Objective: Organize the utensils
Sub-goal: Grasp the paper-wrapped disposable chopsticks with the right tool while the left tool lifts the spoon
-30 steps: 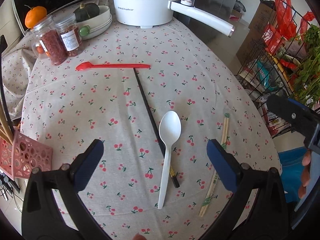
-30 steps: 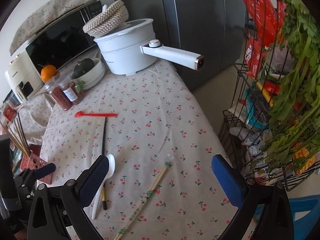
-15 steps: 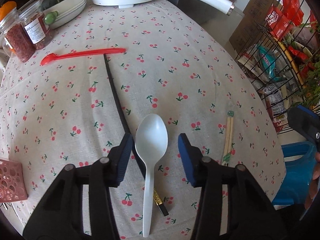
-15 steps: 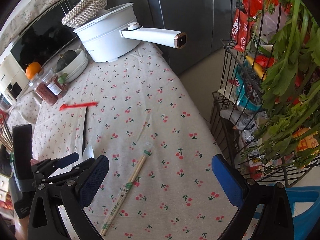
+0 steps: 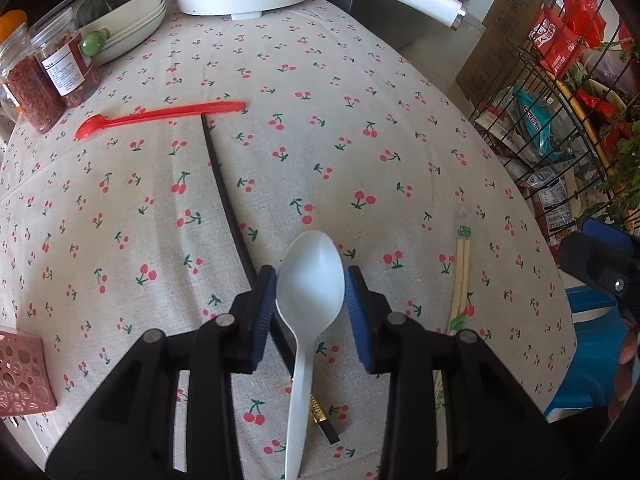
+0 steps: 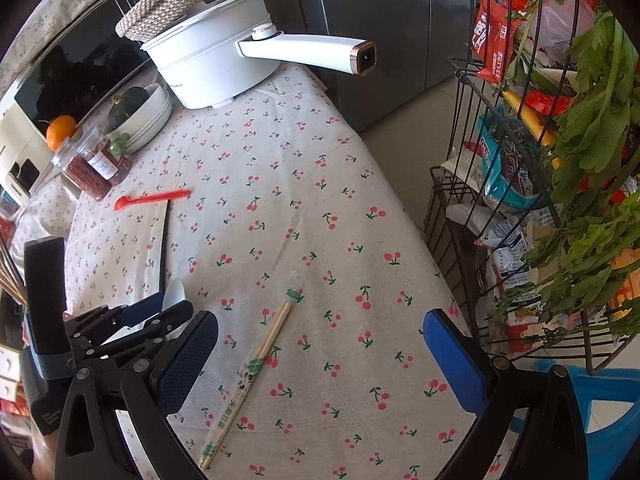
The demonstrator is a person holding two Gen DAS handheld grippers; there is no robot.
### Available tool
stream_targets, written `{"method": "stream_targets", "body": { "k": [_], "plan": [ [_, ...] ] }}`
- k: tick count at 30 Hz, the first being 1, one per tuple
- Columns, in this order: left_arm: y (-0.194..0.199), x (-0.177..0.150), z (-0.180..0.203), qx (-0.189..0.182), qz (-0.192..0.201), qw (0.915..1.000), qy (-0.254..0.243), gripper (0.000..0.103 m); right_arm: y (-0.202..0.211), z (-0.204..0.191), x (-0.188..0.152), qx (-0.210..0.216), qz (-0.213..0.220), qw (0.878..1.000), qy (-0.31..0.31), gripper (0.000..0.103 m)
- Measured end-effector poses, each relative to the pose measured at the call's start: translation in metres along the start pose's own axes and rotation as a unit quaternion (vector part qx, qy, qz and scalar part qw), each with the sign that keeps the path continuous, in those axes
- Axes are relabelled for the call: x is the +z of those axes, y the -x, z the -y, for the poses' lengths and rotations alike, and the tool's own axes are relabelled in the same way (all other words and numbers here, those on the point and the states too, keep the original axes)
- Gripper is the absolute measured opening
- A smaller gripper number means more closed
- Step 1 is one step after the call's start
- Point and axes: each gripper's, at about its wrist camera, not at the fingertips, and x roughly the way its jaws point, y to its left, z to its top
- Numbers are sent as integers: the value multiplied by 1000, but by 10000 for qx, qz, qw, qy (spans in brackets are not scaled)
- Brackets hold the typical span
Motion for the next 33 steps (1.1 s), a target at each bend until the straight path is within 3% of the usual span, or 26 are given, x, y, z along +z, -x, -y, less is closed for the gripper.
{"method": "stream_targets", "body": {
  "k": [10, 20, 24, 28, 33],
  "plan": [
    [44, -5, -8, -160, 481, 9987, -12, 37, -27, -2, -1, -45, -466, 9988, -118, 103],
    [78, -18, -26, -269, 741, 9969, 69, 37, -71, -28, -11, -498, -1032, 9930, 289, 102],
    [86, -25, -36, -309, 776, 9964, 121, 37, -85, -43, -16, -633, -1253, 9888, 503, 95],
    [94, -30, -45, -335, 820, 9959, 157, 37, -86, -58, -19, -711, -1204, 9879, 671, 89],
    [105, -35, -51, -392, 906, 9950, 176, 37, -81, -71, -21, -674, -1144, 9886, 708, 69]
  ]
}}
